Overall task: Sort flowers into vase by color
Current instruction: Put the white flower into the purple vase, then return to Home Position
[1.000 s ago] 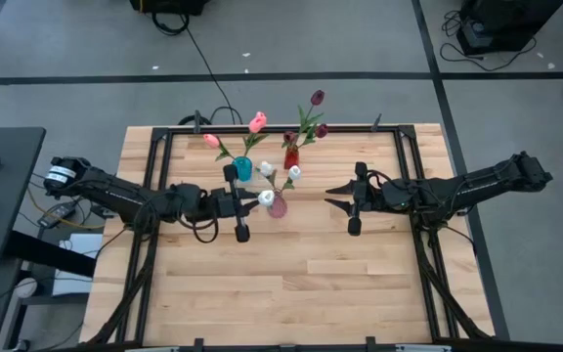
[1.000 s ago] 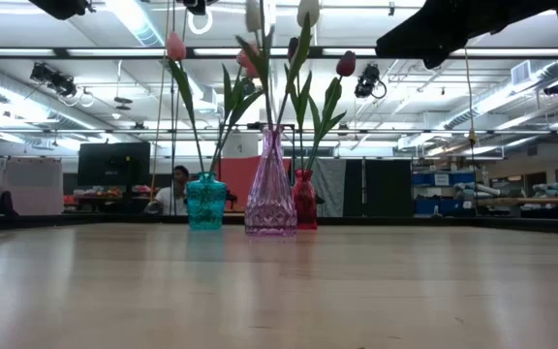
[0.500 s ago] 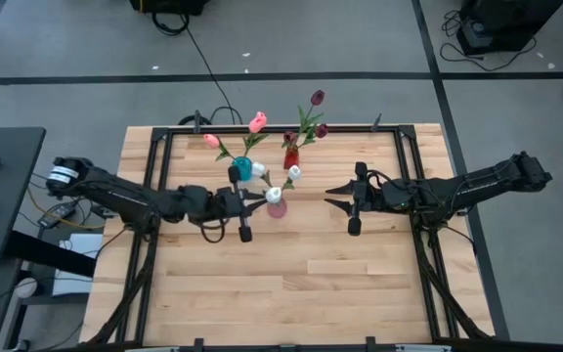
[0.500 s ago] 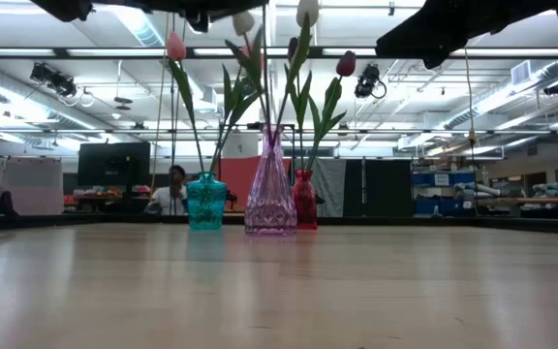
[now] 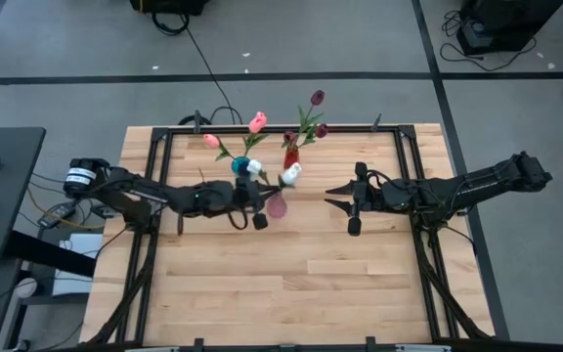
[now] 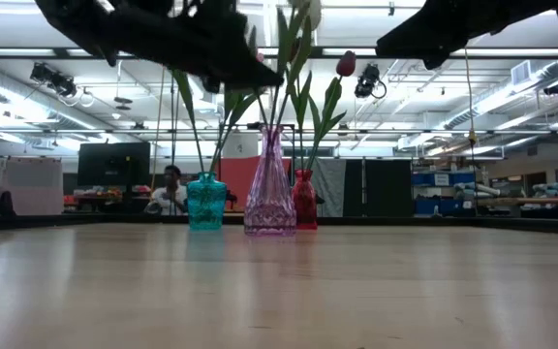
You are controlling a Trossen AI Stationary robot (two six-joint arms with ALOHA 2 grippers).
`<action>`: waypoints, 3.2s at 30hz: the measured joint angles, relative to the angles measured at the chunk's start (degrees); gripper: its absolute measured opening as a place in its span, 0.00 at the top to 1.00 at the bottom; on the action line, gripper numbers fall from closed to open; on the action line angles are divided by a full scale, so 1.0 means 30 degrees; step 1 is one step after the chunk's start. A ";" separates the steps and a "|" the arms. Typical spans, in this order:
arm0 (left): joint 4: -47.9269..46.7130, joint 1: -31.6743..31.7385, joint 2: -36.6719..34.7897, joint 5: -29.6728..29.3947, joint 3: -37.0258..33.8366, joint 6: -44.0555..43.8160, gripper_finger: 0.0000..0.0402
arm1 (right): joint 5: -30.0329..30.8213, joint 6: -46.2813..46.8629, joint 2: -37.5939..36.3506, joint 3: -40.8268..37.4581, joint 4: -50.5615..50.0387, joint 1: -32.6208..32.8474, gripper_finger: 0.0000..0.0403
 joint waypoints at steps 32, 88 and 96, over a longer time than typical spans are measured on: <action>-0.4924 0.1110 -0.5809 0.1174 -0.2163 -0.1154 0.59 | 0.0068 0.0534 -0.1001 -0.0015 -0.0724 0.0036 0.73; -1.1230 0.1096 -2.7409 0.3626 -0.7884 0.0428 0.59 | 0.0993 0.0423 -1.7944 -0.9902 0.3644 -0.0185 0.93; -1.0317 0.1074 -2.7351 0.4817 -0.9224 -0.0295 0.59 | 0.0535 0.2538 -1.7570 -1.1198 0.5388 -0.0619 0.93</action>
